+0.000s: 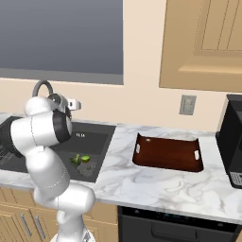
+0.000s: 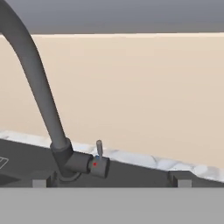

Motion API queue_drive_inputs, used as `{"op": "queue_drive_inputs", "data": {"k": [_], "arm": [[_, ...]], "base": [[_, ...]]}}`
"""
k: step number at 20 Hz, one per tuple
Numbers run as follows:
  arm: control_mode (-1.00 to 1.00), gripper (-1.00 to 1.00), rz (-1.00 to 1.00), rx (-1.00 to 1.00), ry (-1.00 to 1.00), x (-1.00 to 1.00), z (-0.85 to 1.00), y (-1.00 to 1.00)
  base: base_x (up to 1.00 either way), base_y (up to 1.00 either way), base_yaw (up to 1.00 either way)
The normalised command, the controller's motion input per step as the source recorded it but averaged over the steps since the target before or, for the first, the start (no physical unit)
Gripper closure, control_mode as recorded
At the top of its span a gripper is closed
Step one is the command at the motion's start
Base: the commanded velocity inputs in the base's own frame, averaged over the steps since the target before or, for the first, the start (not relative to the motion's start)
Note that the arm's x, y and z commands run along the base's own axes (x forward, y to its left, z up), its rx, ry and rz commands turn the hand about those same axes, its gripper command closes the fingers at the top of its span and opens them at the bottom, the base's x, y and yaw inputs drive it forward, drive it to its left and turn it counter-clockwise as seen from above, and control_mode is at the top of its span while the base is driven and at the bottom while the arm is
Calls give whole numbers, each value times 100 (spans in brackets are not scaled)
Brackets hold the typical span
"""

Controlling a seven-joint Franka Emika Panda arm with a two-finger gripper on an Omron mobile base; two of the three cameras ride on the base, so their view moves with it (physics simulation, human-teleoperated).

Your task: Pick up all produce items and place them in the sink. Turn on the sink faucet to wash them. Then turn the sink off and put them in the tray.

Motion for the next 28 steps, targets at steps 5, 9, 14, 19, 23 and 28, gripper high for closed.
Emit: {"op": "queue_drive_inputs", "data": {"k": [5, 9, 14, 19, 23, 28], "arm": [[-100, -100, 6, 0, 0, 33, -14, 21], [-100, -100, 8, 0, 0, 20, -18, 11], [-100, -100, 8, 0, 0, 14, -16, 6], [-100, -100, 7, 0, 0, 7, -11, 1], [-100, -100, 6, 0, 0, 2, -5, 0], [-100, -100, 5, 0, 0, 6, 0, 0]], "base": [[0, 0, 0], [0, 0, 0], [0, 0, 0], [0, 0, 0], [0, 0, 0], [0, 0, 0]]}}
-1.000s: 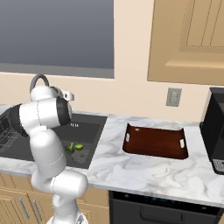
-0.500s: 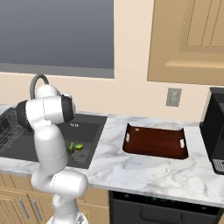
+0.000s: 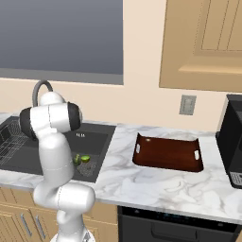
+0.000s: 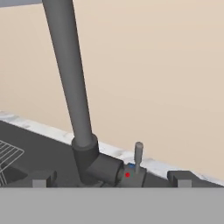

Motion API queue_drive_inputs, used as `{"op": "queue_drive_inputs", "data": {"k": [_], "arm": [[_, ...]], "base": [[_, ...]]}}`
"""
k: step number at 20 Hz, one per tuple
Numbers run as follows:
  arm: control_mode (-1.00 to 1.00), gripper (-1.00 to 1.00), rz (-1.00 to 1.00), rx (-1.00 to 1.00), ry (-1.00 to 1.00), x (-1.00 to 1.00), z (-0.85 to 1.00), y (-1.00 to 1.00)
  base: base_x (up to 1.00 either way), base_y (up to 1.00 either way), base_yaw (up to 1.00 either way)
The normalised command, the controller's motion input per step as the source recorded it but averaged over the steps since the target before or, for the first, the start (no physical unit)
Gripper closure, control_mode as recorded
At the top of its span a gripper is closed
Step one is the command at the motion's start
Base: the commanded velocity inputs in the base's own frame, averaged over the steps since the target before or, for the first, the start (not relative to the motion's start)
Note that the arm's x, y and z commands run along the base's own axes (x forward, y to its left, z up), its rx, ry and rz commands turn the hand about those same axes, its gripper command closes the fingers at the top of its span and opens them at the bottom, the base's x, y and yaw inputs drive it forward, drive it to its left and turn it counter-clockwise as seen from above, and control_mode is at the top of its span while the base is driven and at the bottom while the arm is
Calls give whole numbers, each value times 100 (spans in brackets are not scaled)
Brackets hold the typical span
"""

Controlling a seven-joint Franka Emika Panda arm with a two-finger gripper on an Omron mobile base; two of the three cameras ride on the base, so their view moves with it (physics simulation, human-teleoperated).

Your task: Pick up all produce items and place them in the sink. Turn on the sink faucet to wash them. Then turn the sink off and put them in the tray.

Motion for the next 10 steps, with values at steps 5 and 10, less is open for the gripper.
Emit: {"op": "queue_drive_inputs", "data": {"k": [5, 10], "arm": [[-100, -100, 3, 0, 0, 11, 0, 0], [-100, -100, 1, 0, 0, 8, 0, -4]], "base": [[0, 0, 0], [0, 0, 0]]}}
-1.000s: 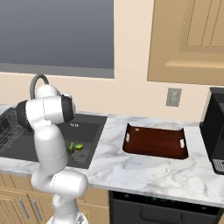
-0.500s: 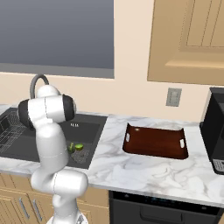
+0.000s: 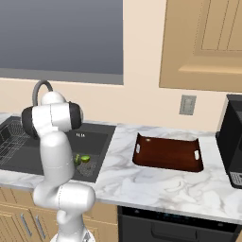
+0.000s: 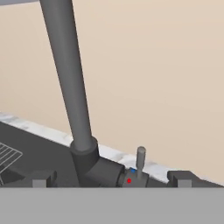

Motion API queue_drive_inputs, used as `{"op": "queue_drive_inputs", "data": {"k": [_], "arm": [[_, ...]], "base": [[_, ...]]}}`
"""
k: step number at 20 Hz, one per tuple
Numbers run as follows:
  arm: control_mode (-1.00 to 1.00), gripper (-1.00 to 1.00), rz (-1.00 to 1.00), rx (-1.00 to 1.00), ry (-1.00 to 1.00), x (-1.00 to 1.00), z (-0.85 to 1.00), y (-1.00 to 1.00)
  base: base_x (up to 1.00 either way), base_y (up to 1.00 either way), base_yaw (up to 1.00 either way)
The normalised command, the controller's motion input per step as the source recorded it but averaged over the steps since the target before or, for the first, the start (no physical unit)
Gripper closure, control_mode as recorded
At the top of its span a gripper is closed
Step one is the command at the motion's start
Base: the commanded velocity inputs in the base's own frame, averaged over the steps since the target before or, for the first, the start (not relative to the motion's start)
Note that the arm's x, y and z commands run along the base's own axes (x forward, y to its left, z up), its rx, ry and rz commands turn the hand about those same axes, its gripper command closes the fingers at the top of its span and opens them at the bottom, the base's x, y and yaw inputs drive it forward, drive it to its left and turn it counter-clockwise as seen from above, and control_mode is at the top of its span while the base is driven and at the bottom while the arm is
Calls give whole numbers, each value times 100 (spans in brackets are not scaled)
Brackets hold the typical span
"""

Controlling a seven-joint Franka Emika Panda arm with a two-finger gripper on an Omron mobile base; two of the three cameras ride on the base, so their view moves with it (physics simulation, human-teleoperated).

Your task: Pick up all produce items and place them in the sink. Turn on the sink faucet to wash them. Then turn the sink off and put them in the tray.

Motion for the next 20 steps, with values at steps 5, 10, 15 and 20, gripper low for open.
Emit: {"op": "queue_drive_inputs", "data": {"k": [5, 10, 15, 20], "arm": [[-100, -100, 1, 0, 0, 0, 0, -24], [-100, -100, 1, 0, 0, 0, 0, -25], [-100, -100, 0, 0, 0, 11, 0, -9], [-100, -100, 2, 0, 0, 20, 0, -3]], "base": [[0, 0, 0], [0, 0, 0], [0, 0, 0], [0, 0, 0]]}}
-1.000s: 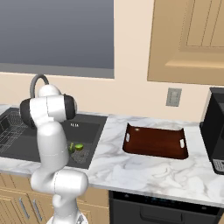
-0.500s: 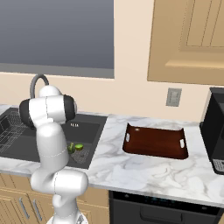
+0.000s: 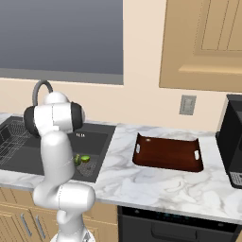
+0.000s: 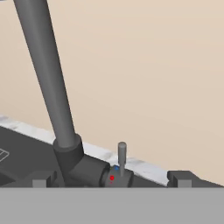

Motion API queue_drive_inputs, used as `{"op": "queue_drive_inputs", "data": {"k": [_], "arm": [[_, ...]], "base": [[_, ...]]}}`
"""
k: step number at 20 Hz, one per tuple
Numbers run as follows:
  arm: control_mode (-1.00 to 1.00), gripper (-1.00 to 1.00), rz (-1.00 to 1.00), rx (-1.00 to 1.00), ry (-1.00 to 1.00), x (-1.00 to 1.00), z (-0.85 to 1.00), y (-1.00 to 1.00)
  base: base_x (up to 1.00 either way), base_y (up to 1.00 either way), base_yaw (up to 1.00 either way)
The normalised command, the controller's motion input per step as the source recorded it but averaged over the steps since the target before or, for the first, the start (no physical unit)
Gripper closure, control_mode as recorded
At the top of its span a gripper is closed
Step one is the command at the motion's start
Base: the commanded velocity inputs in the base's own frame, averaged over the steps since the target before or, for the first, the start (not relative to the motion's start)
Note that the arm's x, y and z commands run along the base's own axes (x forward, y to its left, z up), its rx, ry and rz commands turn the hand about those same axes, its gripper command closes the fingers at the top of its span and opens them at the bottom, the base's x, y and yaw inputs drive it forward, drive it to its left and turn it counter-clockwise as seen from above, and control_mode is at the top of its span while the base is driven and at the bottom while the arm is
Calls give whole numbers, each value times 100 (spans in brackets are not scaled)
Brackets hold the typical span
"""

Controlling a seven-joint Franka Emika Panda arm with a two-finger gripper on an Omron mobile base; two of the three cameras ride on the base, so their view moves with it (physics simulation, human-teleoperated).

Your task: Pick up all produce items and place them in the sink. Turn on the sink faucet to wash them. Then turn the sink off and put them in the tray.

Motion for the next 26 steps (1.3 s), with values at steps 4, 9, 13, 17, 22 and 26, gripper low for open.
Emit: {"op": "queue_drive_inputs", "data": {"k": [4, 9, 13, 17, 22, 26], "arm": [[-100, -100, 3, 0, 0, 20, 0, -2], [-100, -100, 3, 0, 0, 16, 0, -6], [-100, -100, 3, 0, 0, 15, -7, -9], [-100, -100, 3, 0, 0, 17, -3, -3], [-100, -100, 3, 0, 0, 19, -3, -2], [-100, -100, 3, 0, 0, 18, -1, 0]], "base": [[0, 0, 0], [0, 0, 0], [0, 0, 0], [0, 0, 0], [0, 0, 0], [0, 0, 0]]}}
